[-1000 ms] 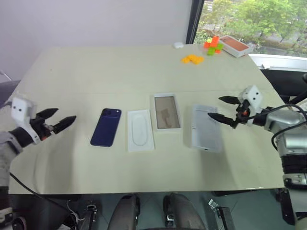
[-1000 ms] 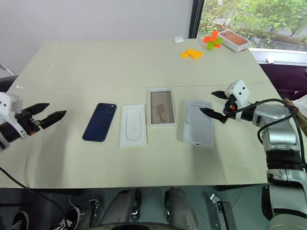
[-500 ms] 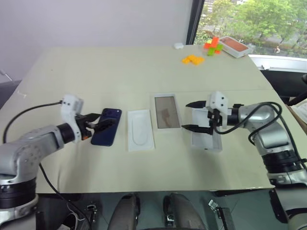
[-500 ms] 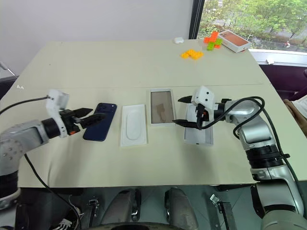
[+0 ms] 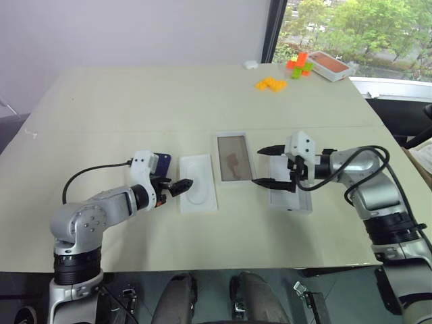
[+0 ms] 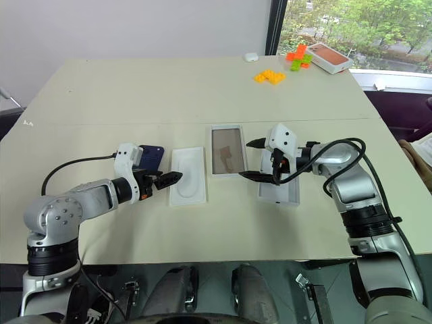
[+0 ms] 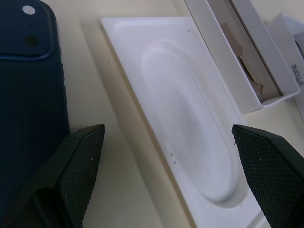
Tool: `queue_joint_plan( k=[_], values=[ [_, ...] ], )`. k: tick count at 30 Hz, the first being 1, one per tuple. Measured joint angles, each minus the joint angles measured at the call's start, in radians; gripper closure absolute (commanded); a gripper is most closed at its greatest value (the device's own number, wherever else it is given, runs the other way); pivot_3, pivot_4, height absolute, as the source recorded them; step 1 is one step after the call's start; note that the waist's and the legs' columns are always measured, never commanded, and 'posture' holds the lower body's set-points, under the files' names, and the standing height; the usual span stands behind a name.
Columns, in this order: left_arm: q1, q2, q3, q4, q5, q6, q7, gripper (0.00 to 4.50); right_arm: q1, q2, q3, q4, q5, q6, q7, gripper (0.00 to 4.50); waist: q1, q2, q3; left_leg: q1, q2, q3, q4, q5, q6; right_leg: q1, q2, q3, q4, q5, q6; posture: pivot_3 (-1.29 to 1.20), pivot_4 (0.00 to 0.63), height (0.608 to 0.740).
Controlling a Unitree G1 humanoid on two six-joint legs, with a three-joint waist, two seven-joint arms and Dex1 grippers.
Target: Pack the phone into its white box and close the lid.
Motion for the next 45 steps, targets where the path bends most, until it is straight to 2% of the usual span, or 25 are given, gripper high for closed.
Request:
queue_joint_plan(
  k=[8, 10, 12, 18, 19, 28, 32, 36, 38, 40, 45],
  values=[
    [-0.042, -0.069, 0.060, 0.044, -0.010, 0.058, 0.041, 0.00, -0.001, 0.009, 0.000, 0.005, -0.010, -0.007, -0.010, 0.03, 0.001, 0.000, 0.000, 0.006, 0.000, 0.000, -0.001, 0.000, 0.000, 0.007, 0.000, 0.000, -0.001, 0.000, 0.000, 0.00, 0.150, 0.740],
    [-0.042, -0.081, 0.066, 0.048, -0.009, 0.061, 0.048, 0.49, -0.001, 0.010, 0.000, 0.005, -0.011, -0.009, -0.015, 0.00, 0.001, 0.000, 0.000, 0.010, 0.000, 0.000, -0.002, 0.000, 0.000, 0.010, 0.000, 0.000, -0.003, 0.000, 0.000, 0.00, 0.150, 0.740],
    [-0.043, -0.089, 0.068, 0.058, -0.003, 0.067, 0.054, 1.22, -0.001, 0.011, 0.000, 0.005, -0.011, -0.010, -0.019, 0.00, 0.001, 0.000, 0.000, 0.010, 0.000, 0.000, -0.001, 0.000, 0.000, 0.011, 0.000, 0.000, -0.003, 0.000, 0.000, 0.00, 0.150, 0.740],
    [-0.046, -0.138, 0.093, 0.100, 0.002, 0.085, 0.071, 4.18, -0.001, 0.013, 0.000, 0.005, -0.011, -0.010, -0.025, 0.00, 0.001, 0.000, 0.000, 0.010, 0.000, 0.000, -0.002, 0.000, 0.000, 0.011, 0.000, 0.000, -0.003, 0.000, 0.000, 0.00, 0.150, 0.740],
    [-0.049, -0.143, 0.094, 0.106, 0.001, 0.087, 0.072, 4.45, 0.000, 0.013, 0.000, 0.005, -0.011, -0.010, -0.025, 0.00, 0.001, 0.000, 0.000, 0.010, 0.000, 0.000, -0.002, 0.000, 0.000, 0.010, 0.000, 0.000, -0.003, 0.000, 0.000, 0.00, 0.150, 0.740],
    [-0.078, -0.157, 0.128, 0.126, 0.001, 0.099, 0.082, 4.45, -0.001, 0.015, 0.000, -0.001, -0.011, -0.009, -0.035, 0.00, 0.000, -0.001, 0.000, 0.010, 0.000, 0.000, -0.003, 0.000, 0.000, 0.010, 0.000, 0.000, -0.004, 0.000, 0.000, 0.00, 0.150, 0.740],
    [-0.107, -0.168, 0.223, 0.146, -0.033, 0.133, 0.091, 4.45, 0.000, 0.015, 0.000, -0.002, -0.011, -0.008, -0.037, 0.00, 0.000, -0.001, 0.001, 0.010, 0.000, 0.000, -0.003, 0.000, 0.000, 0.010, 0.000, 0.000, -0.004, 0.000, 0.000, 0.00, 0.150, 0.740],
    [-0.234, -0.185, 0.391, 0.186, -0.106, 0.177, 0.138, 4.45, 0.001, 0.013, -0.001, -0.002, -0.009, -0.004, -0.032, 0.00, 0.002, -0.003, 0.002, 0.009, -0.001, 0.000, -0.003, 0.000, 0.000, 0.010, 0.000, 0.000, -0.005, 0.000, 0.001, 0.00, 0.150, 0.740],
    [-0.269, -0.202, 0.421, 0.193, -0.119, 0.190, 0.159, 4.45, 0.003, 0.010, -0.001, -0.002, -0.006, -0.002, -0.025, 0.00, 0.001, -0.003, 0.002, 0.009, -0.001, 0.000, -0.003, 0.000, 0.000, 0.010, -0.001, 0.000, -0.006, -0.001, 0.002, 0.00, 0.150, 0.740],
    [-0.284, -0.242, 0.412, 0.207, -0.117, 0.188, 0.178, 4.45, 0.004, -0.003, -0.002, 0.004, 0.004, 0.004, -0.001, 0.00, 0.004, -0.003, 0.002, 0.008, -0.002, 0.000, -0.004, 0.000, -0.001, 0.010, -0.002, 0.000, -0.007, 0.000, 0.003, 0.00, 0.150, 0.740],
    [-0.369, -0.273, 0.278, 0.328, -0.032, 0.106, 0.189, 4.45, -0.010, -0.012, -0.019, 0.078, 0.005, 0.007, -0.009, 0.00, 0.004, -0.004, 0.002, 0.008, -0.002, 0.000, -0.004, 0.000, -0.001, 0.010, -0.001, 0.000, -0.007, 0.000, 0.004, 0.00, 0.150, 0.740]
  ],
)
